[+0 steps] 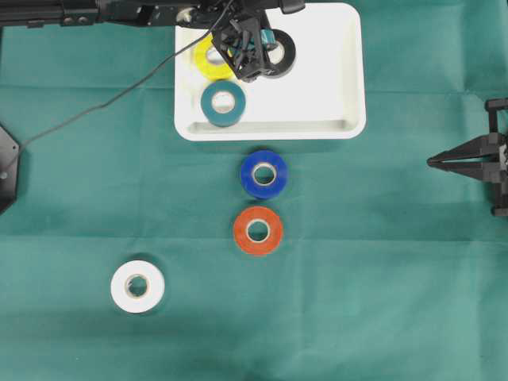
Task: Put the tape into the white case with the left arm.
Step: 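Lift the black roll into the white case, then open the left gripper to release the black roll in the case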
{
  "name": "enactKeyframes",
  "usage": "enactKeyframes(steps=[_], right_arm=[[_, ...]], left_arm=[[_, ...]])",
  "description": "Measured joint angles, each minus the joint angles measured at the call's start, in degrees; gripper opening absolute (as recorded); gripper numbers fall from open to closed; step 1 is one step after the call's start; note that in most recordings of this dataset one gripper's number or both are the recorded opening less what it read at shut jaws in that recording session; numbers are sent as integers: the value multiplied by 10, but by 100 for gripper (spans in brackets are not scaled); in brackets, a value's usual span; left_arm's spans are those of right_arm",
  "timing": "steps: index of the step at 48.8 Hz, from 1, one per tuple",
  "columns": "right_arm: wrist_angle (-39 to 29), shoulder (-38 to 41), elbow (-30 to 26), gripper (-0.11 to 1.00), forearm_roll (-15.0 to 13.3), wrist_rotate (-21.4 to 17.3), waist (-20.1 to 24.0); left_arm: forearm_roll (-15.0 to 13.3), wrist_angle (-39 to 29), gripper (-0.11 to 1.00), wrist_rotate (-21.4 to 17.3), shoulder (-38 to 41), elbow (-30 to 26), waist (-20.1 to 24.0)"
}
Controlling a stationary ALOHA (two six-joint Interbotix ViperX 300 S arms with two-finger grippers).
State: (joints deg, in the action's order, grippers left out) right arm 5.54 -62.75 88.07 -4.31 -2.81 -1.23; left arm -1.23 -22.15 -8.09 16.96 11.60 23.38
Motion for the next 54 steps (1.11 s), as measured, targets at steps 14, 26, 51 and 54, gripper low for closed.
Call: enactKeyframes(steps=[14,26,51,54], right_arm=[[0,0,0,-9,0,0,0],[0,0,0,-9,0,1,0],[0,-1,0,-9,0,0,0],[0,-2,0,-9,0,0,0]], left_arm=[[0,0,76,-2,0,4,0],[0,1,82,-2,-21,24,0],[0,6,81,2,-187,158,-12],[0,11,81,4,-208,178,-15]])
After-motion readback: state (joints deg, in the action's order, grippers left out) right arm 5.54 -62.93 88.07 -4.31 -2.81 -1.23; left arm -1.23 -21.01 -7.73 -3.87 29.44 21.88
